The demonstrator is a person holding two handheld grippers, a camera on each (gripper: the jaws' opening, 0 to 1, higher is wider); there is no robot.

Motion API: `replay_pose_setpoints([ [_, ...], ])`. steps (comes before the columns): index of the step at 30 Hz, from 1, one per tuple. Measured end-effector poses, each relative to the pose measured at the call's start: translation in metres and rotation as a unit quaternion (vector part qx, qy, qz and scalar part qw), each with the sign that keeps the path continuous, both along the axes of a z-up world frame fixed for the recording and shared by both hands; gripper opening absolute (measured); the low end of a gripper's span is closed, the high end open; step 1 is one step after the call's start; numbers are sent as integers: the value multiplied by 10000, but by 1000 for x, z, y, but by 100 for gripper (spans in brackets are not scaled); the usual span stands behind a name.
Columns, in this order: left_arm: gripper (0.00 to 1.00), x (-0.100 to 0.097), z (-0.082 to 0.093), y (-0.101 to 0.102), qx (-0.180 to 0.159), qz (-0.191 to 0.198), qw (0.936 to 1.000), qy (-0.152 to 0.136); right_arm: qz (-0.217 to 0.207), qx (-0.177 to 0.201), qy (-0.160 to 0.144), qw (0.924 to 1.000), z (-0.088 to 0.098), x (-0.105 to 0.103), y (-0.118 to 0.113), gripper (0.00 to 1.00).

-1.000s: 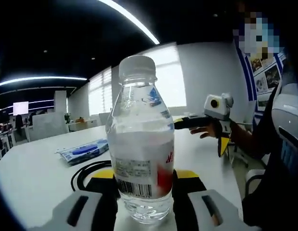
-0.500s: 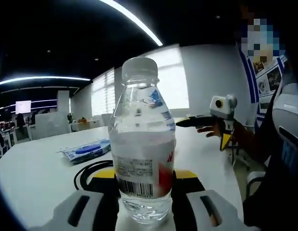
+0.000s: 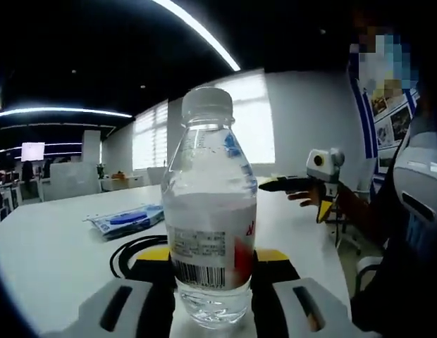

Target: Arrange the tabletop items into an orderly group along one side of the table until the central work area is clear of visible clutter.

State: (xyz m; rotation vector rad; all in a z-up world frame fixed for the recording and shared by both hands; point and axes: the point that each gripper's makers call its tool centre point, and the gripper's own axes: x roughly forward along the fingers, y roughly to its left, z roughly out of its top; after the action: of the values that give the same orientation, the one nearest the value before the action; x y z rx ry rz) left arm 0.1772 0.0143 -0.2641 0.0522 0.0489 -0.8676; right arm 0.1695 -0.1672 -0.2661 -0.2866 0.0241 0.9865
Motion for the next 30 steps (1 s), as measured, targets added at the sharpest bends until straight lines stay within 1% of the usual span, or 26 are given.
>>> replay_pose_setpoints([
  [3,38,1,11,4,-86,-90,9999,-58,-39,5,5,10000,0,1,-3,100],
  [4,38,1,16,6,-89,-149,9998,-57,-50,12,8,10000,0,1,-3,100],
  [6,38,3,24,10,-69,-147,9998,-146,-75,1,0,10000,0,1,-5,100],
  [10,38,12,44,23,-66,-300,9992,-270,-113,4,-7,9999,0,1,-8,100],
  [11,38,16,50,27,-90,-282,9993,-241,-136,14,-6,9999,1,2,-10,100],
  [15,38,23,61,37,-122,-309,9990,-284,-214,43,-22,9998,3,2,-16,100],
  [18,38,28,68,44,-129,-388,9986,-342,-248,29,-22,9997,3,2,-18,100],
  [20,38,28,69,44,-122,-418,9985,-332,-259,26,-21,9997,3,1,-19,100],
  [22,38,32,70,48,-104,-420,9984,-368,-287,3,-14,9996,3,1,-21,100],
  [30,38,59,74,73,-224,-351,9987,-284,-405,-69,-67,9991,6,-1,-30,100],
])
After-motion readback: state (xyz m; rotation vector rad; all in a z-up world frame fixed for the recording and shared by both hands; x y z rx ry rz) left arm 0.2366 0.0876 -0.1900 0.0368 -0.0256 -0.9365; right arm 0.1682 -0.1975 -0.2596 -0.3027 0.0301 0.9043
